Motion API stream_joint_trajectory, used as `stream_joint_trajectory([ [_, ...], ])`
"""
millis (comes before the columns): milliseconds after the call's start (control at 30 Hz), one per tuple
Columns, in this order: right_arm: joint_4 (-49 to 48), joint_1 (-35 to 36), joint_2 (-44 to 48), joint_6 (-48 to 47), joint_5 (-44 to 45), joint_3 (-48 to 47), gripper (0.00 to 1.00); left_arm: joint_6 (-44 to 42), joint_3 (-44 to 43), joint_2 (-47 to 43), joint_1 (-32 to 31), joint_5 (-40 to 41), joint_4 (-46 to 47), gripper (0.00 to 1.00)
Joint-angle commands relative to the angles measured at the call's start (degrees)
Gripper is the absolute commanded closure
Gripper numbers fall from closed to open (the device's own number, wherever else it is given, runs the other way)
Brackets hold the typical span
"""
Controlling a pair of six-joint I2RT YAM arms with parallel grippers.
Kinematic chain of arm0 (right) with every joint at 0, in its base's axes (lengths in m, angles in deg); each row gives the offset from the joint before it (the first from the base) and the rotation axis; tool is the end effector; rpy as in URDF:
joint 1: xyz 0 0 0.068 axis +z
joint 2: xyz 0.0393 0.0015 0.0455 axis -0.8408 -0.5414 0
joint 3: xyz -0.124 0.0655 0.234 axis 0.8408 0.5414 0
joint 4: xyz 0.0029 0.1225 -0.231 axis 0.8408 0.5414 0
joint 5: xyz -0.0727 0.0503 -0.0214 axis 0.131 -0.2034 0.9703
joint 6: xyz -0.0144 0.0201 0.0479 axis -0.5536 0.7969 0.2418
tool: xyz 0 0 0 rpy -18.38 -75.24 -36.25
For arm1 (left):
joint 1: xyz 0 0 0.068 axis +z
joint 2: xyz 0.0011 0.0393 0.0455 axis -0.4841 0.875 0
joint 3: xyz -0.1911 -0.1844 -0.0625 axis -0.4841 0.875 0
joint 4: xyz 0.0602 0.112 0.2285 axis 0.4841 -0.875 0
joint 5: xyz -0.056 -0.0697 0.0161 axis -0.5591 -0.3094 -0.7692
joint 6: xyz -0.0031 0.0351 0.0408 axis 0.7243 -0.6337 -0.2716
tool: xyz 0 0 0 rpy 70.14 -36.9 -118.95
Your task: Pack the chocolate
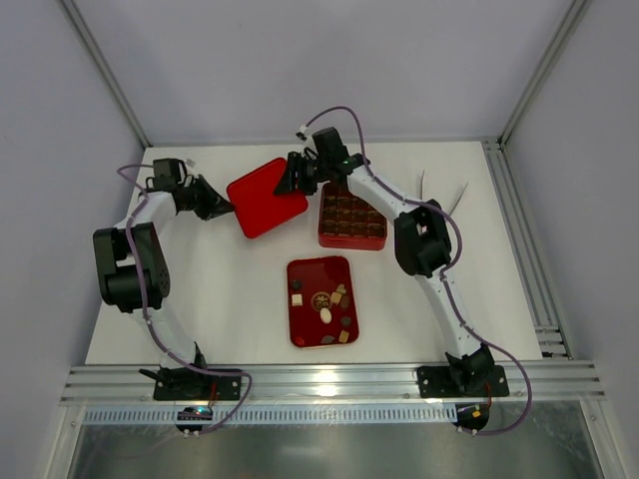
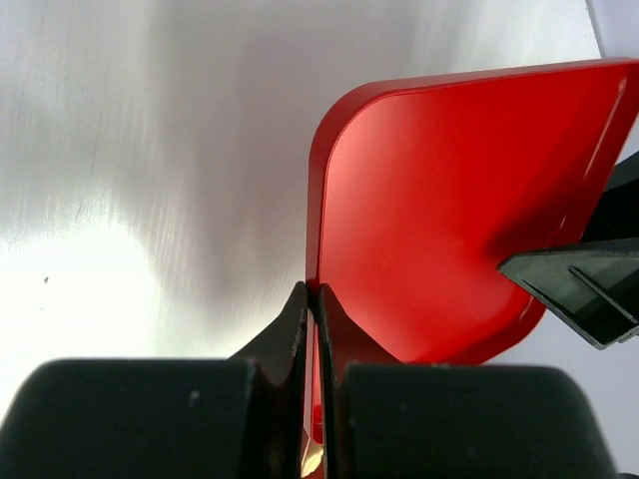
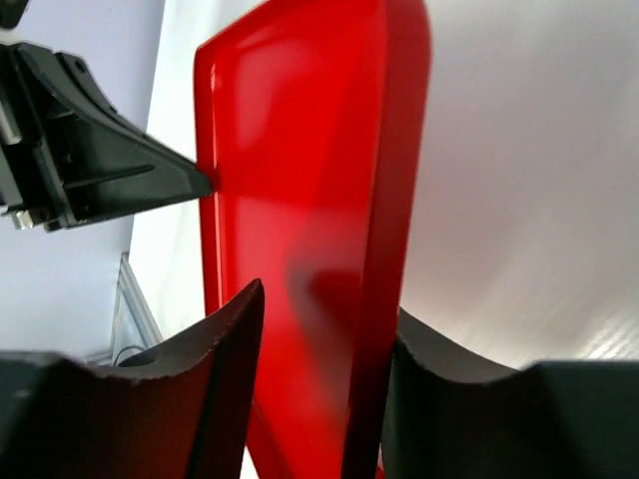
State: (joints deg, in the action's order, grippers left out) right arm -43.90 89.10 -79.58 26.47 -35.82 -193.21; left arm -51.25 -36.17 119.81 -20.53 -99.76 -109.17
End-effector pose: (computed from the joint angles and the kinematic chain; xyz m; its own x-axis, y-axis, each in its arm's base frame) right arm 0.4682 0.3144 0.2141 -0.8599 -0.0209 -0.5101 -0.4316 0.5635 0.7045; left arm 0.3936 0.0377 0.2043 -0.7616 -0.6127 -0.2113 -0.2946 0.6177 -0.7292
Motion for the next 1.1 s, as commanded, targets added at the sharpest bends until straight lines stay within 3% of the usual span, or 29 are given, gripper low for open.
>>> stream_joint_trajectory([
  [0,-5.7,0.1,3.5,4.3,-5.2,2.7,0.58,0.4,0.6,-3.1,0.3,-3.0,2.2,1.0],
  [133,-12.6,-1.2,6.7,10.2,-8.6,8.1,0.86,0.5,1.3,-4.6,0.1,-3.2,2.1,1.0],
  [233,-15.4,-1.9,9.3,13.6,-9.2,11.4,0.96,-0.1,1.5,-6.1,-0.6,-2.9,2.0,0.98],
  [300,-15.3,-2.1,10.7,14.4,-9.0,12.9,0.96,-0.5,1.6,-7.0,-1.2,-2.4,1.9,0.94],
  [367,-15.4,-2.5,12.8,16.4,-9.0,15.0,0.96,-0.7,1.6,-8.3,-1.7,-2.0,1.8,0.82],
  [400,-15.7,-2.8,13.6,17.3,-9.1,15.8,0.96,-1.1,1.6,-8.8,-1.9,-1.9,1.6,0.69],
  [533,-14.3,-4.4,17.0,19.4,-8.8,18.8,0.96,-2.6,1.3,-12.1,-2.4,-0.2,0.5,0.38],
  [600,-11.8,-5.0,19.4,19.5,-7.5,19.7,0.96,-3.8,1.3,-14.9,-3.8,2.1,-0.2,0.3],
  [667,-9.7,-6.1,21.4,19.6,-6.8,20.2,0.96,-7.8,1.2,-17.6,-6.0,6.2,-1.2,0.29],
  [700,-7.4,-6.6,22.0,20.0,-6.2,19.9,0.96,-9.7,1.5,-20.8,-7.8,8.0,-1.4,0.28],
  [800,-1.7,-8.7,23.0,20.2,-4.6,18.2,0.96,-18.3,2.3,-28.2,-21.4,24.8,-1.5,0.24],
  [1067,8.4,-11.5,24.3,20.9,-3.1,15.7,0.96,-38.5,2.7,-33.5,-45.2,51.4,0.7,0.21],
])
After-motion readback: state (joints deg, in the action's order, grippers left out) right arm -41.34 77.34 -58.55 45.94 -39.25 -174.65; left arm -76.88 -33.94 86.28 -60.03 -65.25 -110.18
